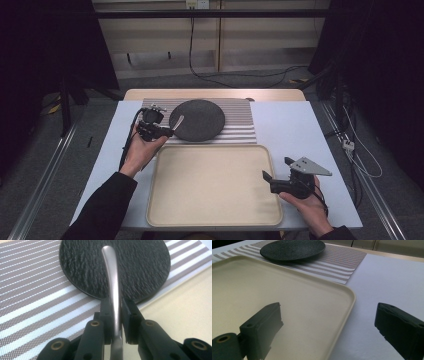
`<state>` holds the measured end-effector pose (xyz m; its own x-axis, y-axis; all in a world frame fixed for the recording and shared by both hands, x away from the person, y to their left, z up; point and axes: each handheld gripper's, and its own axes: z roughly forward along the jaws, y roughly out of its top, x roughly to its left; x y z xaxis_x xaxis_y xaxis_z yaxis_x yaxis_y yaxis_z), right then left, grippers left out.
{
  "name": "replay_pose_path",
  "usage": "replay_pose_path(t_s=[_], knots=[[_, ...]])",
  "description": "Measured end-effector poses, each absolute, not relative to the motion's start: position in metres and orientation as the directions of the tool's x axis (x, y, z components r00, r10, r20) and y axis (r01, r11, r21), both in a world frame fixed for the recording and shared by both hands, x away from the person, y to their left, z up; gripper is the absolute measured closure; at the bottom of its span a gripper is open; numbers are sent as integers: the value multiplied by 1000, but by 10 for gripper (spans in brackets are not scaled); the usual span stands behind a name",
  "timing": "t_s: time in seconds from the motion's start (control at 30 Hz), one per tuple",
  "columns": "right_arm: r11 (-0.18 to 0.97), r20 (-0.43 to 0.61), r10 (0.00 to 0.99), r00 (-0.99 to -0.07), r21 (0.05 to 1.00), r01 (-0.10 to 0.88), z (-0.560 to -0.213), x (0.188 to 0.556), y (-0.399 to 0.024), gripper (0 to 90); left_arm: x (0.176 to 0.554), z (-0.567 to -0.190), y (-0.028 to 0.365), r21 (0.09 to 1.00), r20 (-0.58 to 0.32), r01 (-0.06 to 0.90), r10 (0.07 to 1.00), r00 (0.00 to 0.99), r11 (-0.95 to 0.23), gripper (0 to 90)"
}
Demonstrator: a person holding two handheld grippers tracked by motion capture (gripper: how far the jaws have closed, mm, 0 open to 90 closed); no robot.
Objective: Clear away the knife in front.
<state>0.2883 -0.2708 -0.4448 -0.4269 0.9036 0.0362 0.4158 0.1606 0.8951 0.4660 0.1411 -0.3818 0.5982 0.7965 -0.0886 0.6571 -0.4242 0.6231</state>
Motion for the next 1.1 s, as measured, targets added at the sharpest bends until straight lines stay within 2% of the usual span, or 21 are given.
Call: replay_pose_path(t_s=[0.23,1.1], knots=[[162,33,905,-424,895,415,-444,288,-271,72,450,-382,131,632,-99,650,788,608,-422,800],[172,23,904,-426,895,413,-444,287,-270,72,406,-402,115,556,-125,676,755,643,-483,800]])
